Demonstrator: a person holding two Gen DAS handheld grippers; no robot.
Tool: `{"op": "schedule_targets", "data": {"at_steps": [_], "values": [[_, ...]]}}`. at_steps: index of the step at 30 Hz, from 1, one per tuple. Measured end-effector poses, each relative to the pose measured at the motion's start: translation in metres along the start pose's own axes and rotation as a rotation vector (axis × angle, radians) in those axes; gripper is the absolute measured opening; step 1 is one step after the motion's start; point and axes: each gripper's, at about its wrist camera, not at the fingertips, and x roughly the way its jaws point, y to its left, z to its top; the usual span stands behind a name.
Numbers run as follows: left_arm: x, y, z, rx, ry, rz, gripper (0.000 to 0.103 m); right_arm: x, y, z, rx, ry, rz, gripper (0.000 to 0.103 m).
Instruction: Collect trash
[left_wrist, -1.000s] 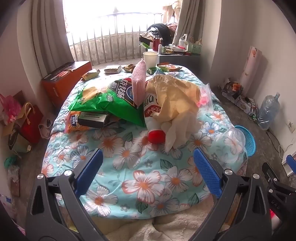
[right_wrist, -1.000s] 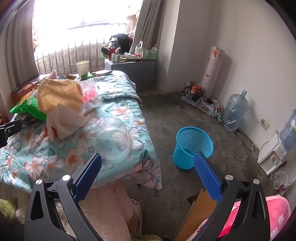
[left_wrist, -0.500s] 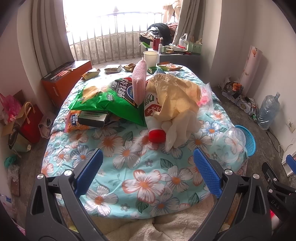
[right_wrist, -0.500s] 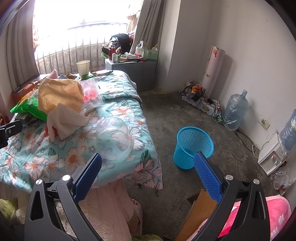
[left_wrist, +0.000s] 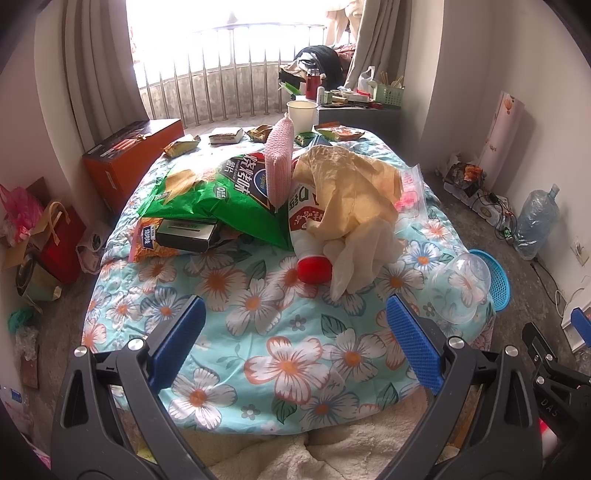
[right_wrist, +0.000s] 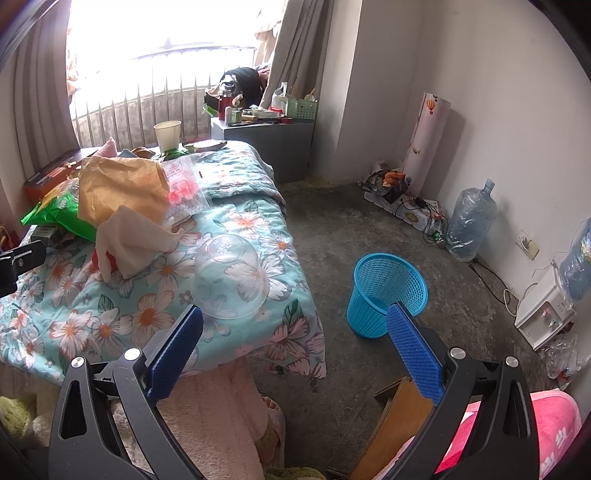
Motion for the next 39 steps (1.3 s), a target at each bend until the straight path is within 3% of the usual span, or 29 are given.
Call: {"op": "schedule_targets", "data": {"at_steps": [39], "values": [[0.0029,0.0052,-0.0066,-0.006,0.011,-0.004,0.094,-0.001,0.0061,0.0042,0.01,-0.01,0.023,0.097]]}}
